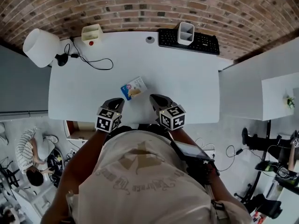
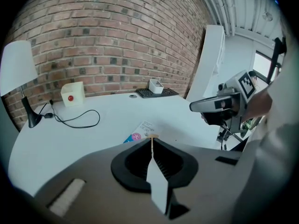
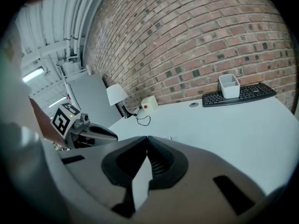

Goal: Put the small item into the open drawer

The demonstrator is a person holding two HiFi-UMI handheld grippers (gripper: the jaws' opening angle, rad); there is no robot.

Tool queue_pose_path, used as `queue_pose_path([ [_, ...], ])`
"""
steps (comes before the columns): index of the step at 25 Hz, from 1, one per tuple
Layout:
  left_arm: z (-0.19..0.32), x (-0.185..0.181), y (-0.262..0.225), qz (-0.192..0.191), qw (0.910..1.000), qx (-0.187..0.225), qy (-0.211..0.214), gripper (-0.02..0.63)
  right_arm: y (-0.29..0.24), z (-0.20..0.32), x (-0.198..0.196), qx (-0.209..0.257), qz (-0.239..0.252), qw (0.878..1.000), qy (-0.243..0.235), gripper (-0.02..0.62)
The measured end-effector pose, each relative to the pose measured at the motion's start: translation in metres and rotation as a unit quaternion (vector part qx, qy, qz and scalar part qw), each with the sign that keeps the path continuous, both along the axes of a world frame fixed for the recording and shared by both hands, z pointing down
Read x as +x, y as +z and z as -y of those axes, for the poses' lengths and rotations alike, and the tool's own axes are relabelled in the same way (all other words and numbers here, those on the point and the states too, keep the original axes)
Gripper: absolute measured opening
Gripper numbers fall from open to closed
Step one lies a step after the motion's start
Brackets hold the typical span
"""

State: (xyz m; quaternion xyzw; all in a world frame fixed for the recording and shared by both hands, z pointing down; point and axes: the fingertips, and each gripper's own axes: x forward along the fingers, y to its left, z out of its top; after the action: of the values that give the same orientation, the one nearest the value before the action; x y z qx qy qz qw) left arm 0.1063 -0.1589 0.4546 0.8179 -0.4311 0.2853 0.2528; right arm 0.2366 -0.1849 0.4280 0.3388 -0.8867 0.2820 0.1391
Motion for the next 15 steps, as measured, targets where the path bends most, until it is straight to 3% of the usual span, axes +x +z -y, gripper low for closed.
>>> queue_pose_path([
  [9,0.027,0.022,0.017,0.029,0.9985,-0.017,0.044,0.029,0.012,0.005,0.019,-0.02,-0.002,1.0,0.019,0.006],
  [12,0.037,0.027,0.026,0.047,0.9966,-0.031,0.06,0.168,0.015,0.009,0.024,-0.023,0.0,0.999,0.025,0.006],
  [15,0.044,0.031,0.035,0.07,0.9931,-0.045,0.083,0.251,0.019,0.009,0.028,-0.03,0.001,0.999,0.033,0.006],
])
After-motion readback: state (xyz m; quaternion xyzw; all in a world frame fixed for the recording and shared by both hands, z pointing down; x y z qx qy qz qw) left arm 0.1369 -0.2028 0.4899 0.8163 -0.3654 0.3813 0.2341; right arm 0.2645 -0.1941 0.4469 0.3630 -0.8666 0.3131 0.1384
